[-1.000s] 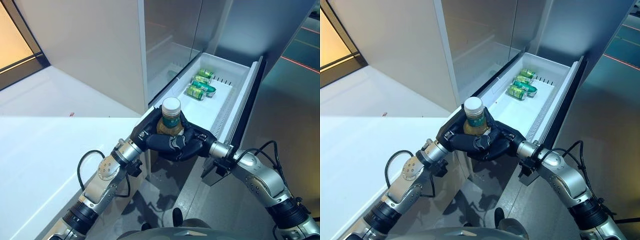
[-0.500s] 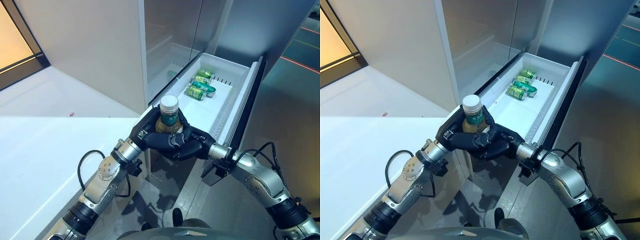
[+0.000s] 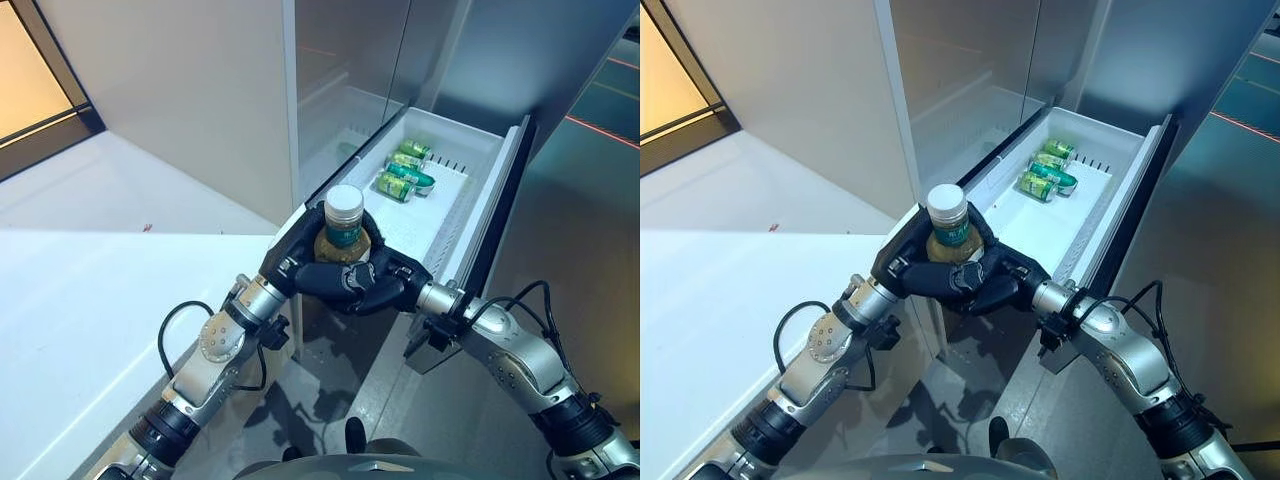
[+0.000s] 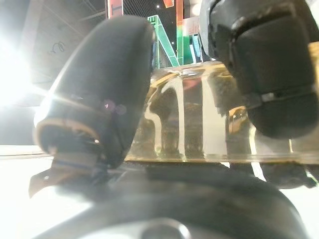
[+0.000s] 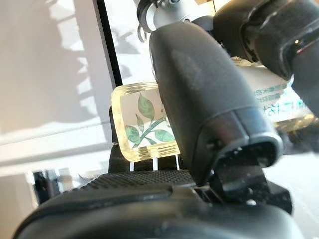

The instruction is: Put drinks into fridge and close the fridge

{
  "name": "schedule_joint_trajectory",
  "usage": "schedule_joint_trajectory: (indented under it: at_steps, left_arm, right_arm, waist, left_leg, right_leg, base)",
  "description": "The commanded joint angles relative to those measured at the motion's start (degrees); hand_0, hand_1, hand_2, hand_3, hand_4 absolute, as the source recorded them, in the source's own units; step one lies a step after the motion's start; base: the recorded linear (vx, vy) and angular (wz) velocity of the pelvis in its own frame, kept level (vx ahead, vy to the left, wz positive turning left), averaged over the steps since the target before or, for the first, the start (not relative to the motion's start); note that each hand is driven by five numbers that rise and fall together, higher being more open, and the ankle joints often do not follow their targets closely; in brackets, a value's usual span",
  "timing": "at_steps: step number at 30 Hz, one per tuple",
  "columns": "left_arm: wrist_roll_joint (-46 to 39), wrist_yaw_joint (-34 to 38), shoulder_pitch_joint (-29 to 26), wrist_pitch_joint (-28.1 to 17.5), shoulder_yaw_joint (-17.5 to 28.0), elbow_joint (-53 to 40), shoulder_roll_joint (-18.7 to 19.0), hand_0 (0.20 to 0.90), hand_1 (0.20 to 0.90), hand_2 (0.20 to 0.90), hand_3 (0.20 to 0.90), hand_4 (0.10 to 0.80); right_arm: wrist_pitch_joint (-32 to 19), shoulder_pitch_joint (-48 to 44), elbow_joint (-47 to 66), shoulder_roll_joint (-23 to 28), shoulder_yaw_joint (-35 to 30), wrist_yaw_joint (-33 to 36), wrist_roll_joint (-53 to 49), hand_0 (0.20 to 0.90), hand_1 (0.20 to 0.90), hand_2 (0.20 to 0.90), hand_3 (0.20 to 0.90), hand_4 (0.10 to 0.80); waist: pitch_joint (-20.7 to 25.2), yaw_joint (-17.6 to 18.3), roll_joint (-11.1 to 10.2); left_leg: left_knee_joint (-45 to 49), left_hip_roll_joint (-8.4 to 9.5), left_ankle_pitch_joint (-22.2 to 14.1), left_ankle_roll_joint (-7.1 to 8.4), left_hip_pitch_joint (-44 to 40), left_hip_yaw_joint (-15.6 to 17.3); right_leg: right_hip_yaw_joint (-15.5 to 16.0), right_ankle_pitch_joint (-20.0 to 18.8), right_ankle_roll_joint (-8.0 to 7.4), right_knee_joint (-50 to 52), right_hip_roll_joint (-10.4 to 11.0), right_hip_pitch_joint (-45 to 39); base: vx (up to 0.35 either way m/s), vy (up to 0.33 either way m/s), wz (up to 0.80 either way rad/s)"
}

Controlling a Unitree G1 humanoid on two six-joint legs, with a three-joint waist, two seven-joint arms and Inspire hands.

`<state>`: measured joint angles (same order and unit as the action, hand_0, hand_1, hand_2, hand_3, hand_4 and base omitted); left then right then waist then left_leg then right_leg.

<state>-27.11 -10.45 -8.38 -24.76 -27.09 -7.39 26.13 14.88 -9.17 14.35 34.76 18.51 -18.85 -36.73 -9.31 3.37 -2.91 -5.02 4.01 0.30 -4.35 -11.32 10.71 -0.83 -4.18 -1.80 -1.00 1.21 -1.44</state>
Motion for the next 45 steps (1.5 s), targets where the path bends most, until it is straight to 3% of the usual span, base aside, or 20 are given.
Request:
schedule_joint_trajectory:
  at_steps: [1,8,13,19,21,24,26,27,34,39,45]
  left_arm:
    - [0.0,1.4,-9.3,-10.2,0.2,-4.0,-4.0,0.9,0.9,0.9,0.9,0.8]
    - [1.3,6.5,-10.7,-11.7,3.4,-3.9,-4.1,0.9,0.9,0.9,0.9,0.8]
    - [0.9,7.8,-11.2,-11.0,5.3,-4.4,-3.7,0.9,0.9,0.9,0.9,0.8]
    - [-1.9,6.1,-12.4,-7.8,5.7,-4.4,-3.5,0.9,0.9,0.9,0.9,0.8]
    - [-6.7,2.5,-12.4,-5.0,5.5,-4.3,-3.5,0.9,0.9,0.9,0.9,0.8]
    - [-18.5,-6.5,-11.9,3.1,4.6,-4.3,-4.2,0.9,0.9,0.9,0.9,0.8]
    - [-28.1,-13.4,-10.8,11.7,3.3,-4.2,-5.6,0.9,0.9,0.9,0.9,0.8]
    - [-34.3,-18.8,-9.4,18.5,2.3,-4.3,-6.6,0.9,0.9,0.9,0.9,0.8]
    - [-58.6,-30.7,1.2,47.0,-5.3,-5.4,-11.1,0.9,0.9,0.9,0.9,0.8]
    - [-62.2,-30.9,4.0,54.0,-7.0,-6.2,-10.7,0.9,0.9,0.9,0.9,0.8]
    - [-58.4,-27.7,7.8,60.5,-4.2,-3.6,-9.6,0.9,0.9,0.9,0.9,0.8]
  right_arm:
    - [-7.8,-14.0,-2.4,-1.1,-8.8,13.5,-0.4,0.3,0.3,0.3,0.2,0.1]
    - [-5.4,-23.5,-6.7,1.2,-12.8,22.9,-2.4,0.3,0.3,0.3,0.2,0.1]
    - [-7.1,-26.3,-10.4,3.3,-15.3,27.1,-2.0,0.3,0.3,0.3,0.2,0.1]
    - [-8.2,-29.9,-16.4,7.2,-17.1,31.7,-3.6,0.3,0.3,0.3,0.2,0.1]
    - [-8.5,-31.1,-18.8,8.5,-17.3,32.5,-3.3,0.3,0.3,0.3,0.2,0.1]
    - [-9.5,-32.6,-22.6,10.4,-17.2,32.9,-2.8,0.3,0.3,0.3,0.2,0.1]
    - [-10.4,-34.2,-26.0,11.7,-16.6,33.2,-2.1,0.3,0.3,0.3,0.2,0.1]
    - [-10.8,-35.4,-28.7,13.1,-16.3,32.9,-2.3,0.3,0.3,0.3,0.2,0.1]
    - [-12.6,-43.9,-46.7,18.8,-11.3,30.4,-3.2,0.3,0.3,0.3,0.2,0.1]
    - [-12.0,-46.8,-54.3,19.6,-9.2,29.4,-1.8,0.3,0.3,0.3,0.2,0.1]
    - [-9.0,-45.2,-58.2,19.2,-9.5,28.8,2.2,0.3,0.3,0.3,0.2,0.1]
  waist:
    - [5.4,-0.8,0.2]
    - [5.6,-1.7,-0.4]
    - [5.9,-2.1,-0.7]
    - [6.2,-2.6,-1.0]
    - [6.3,-2.8,-0.9]
    - [6.3,-3.1,-0.8]
    - [6.3,-3.3,-0.6]
    - [6.2,-3.4,-0.5]
    - [5.5,-5.3,0.2]
    - [5.0,-6.6,0.5]
    - [3.5,-8.4,1.4]
  left_leg:
    - [2.8,0.13,-5.9,0.33,3.0,-6.9]
    - [3.9,-0.25,-6.2,0.79,3.5,-7.1]
    - [4.5,-0.5,-6.2,1.13,3.7,-7.8]
    - [4.8,-0.68,-6.0,1.69,3.9,-9.2]
    - [5.0,-0.71,-5.8,1.91,4.1,-9.5]
    - [5.2,-0.84,-5.7,2.15,4.2,-9.8]
    - [5.6,-0.92,-5.7,2.36,4.4,-9.9]
    - [6.0,-0.96,-5.7,2.51,4.6,-10.0]
    - [6.1,-1.48,-6.0,3.53,4.3,-10.8]
    - [6.4,-1.97,-5.7,4.28,5.1,-11.0]
    - [7.5,-2.53,-5.0,5.1,6.8,-11.9]
  right_leg:
    - [3.8,7.2,-3.15,5.2,0.6,-1.7]
    - [4.6,7.4,-1.91,4.5,0.0,-2.6]
    - [5.1,7.9,-0.97,4.1,-0.7,-3.3]
    - [5.2,8.2,0.0,3.2,-1.7,-4.3]
    - [5.3,8.2,0.23,3.0,-2.0,-4.5]
    - [5.6,8.3,0.46,2.9,-2.1,-4.7]
    - [5.8,8.5,0.6,3.1,-2.1,-4.7]
    - [6.1,8.6,0.74,3.2,-2.1,-4.8]
    - [8.3,9.5,1.17,2.6,-1.6,-6.2]
    - [10.1,9.7,1.56,2.5,-1.2,-6.2]
    - [12.1,9.9,2.2,2.8,-1.0,-5.5]
  base:
    - [0.006,-0.045,0.0]
    - [0.01,-0.041,0.03]
    - [0.045,-0.04,0.21]
    - [0.05,-0.047,0.16]
    - [0.05,-0.039,0.19]
    - [0.043,-0.042,0.12]
    - [0.047,-0.035,0.17]
    - [0.058,-0.033,0.23]
    - [0.061,-0.027,0.22]
    - [0.007,-0.037,0.22]
    - [-0.025,-0.035,0.22]
